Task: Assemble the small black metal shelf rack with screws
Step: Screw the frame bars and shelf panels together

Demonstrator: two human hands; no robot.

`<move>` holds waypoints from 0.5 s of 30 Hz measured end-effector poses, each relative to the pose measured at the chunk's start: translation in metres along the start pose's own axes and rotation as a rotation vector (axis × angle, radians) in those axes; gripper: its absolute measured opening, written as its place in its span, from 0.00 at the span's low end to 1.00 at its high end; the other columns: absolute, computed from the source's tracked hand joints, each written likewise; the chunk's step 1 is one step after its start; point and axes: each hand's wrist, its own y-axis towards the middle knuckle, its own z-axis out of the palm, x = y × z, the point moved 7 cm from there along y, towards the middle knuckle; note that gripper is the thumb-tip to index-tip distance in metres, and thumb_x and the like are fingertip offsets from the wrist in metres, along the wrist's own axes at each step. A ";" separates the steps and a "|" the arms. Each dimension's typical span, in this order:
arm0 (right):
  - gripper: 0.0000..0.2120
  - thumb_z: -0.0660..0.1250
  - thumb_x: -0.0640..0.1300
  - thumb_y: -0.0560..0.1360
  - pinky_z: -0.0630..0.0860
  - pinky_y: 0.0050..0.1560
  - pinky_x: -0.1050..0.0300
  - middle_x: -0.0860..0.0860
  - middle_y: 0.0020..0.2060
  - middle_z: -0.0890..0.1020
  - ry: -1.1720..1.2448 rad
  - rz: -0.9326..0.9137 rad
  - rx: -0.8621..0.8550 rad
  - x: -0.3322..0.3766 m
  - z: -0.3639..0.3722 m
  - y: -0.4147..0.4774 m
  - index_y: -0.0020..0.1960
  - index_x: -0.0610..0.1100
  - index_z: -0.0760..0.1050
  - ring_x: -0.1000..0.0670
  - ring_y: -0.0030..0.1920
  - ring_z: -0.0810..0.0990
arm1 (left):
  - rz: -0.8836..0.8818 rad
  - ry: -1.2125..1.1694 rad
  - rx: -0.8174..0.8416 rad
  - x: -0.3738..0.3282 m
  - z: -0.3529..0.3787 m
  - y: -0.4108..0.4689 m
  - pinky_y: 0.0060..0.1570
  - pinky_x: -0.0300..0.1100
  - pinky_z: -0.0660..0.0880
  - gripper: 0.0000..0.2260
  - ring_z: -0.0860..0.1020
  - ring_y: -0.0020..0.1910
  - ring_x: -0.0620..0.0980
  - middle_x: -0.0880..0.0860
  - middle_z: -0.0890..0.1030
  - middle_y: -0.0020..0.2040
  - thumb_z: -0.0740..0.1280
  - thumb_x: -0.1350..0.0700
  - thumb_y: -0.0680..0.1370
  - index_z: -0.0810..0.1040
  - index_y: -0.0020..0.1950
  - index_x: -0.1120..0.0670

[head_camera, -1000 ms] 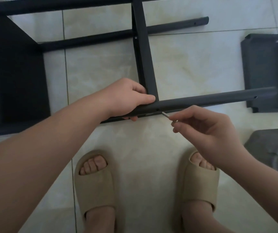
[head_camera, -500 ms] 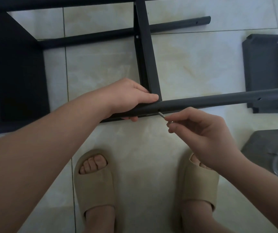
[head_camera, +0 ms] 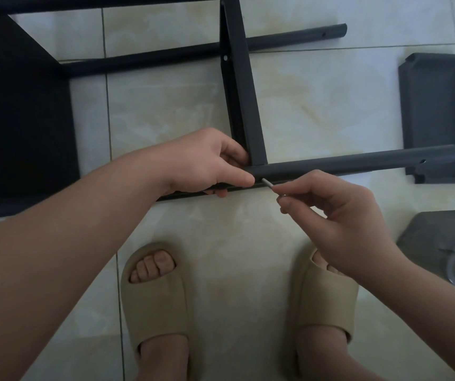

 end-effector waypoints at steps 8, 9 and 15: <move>0.12 0.73 0.32 0.75 0.77 0.50 0.68 0.52 0.41 0.85 -0.007 0.009 0.006 -0.003 -0.002 0.000 0.50 0.48 0.84 0.53 0.45 0.84 | -0.004 -0.006 0.026 0.001 0.004 -0.001 0.35 0.36 0.75 0.11 0.79 0.33 0.44 0.50 0.85 0.49 0.72 0.56 0.77 0.82 0.60 0.51; 0.12 0.73 0.32 0.75 0.77 0.50 0.67 0.52 0.41 0.85 -0.002 0.010 0.011 -0.003 -0.001 0.001 0.50 0.48 0.84 0.53 0.45 0.84 | -0.004 -0.009 0.028 0.001 0.004 -0.002 0.35 0.36 0.75 0.11 0.79 0.33 0.44 0.51 0.85 0.51 0.72 0.56 0.77 0.82 0.60 0.51; 0.12 0.73 0.31 0.75 0.76 0.50 0.68 0.53 0.41 0.85 -0.016 0.004 0.030 -0.007 0.003 0.000 0.51 0.47 0.84 0.55 0.45 0.84 | 0.003 -0.006 0.027 0.003 0.003 -0.001 0.36 0.37 0.75 0.09 0.79 0.34 0.45 0.51 0.85 0.54 0.72 0.54 0.78 0.83 0.57 0.49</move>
